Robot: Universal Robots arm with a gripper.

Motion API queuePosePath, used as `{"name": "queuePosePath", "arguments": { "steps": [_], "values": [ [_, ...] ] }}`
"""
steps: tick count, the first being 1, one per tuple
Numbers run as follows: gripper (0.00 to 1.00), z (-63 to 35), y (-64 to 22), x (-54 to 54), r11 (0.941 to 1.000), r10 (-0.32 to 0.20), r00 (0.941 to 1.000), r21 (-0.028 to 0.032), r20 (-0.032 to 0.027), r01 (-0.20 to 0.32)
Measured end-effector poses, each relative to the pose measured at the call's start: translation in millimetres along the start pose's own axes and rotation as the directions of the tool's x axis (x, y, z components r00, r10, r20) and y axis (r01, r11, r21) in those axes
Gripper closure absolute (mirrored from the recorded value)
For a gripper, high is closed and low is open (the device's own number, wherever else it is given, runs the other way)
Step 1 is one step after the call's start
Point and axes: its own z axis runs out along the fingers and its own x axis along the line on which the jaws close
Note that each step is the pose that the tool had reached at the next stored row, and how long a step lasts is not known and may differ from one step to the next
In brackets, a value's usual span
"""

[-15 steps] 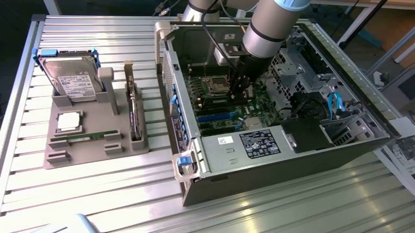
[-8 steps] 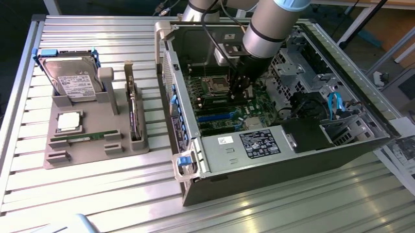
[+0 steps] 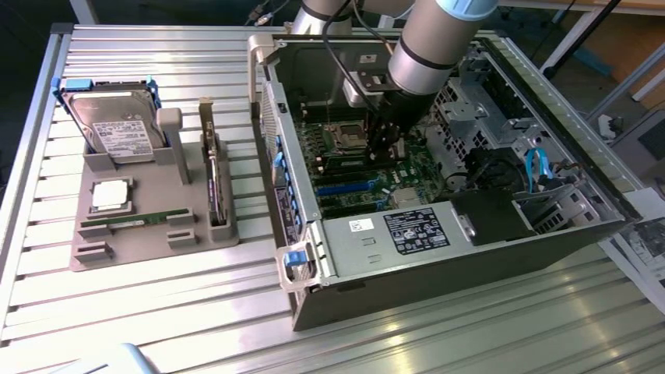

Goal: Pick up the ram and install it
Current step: 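Press down the ram until it locks into place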

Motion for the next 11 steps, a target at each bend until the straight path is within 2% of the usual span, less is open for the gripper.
{"name": "queuePosePath", "arguments": {
  "steps": [11],
  "values": [
    [0.86, -1.3, 0.1, 0.1, 1.0, -0.009, 1.0, -0.0006, -0.0011, 0.009]
  ]
}}
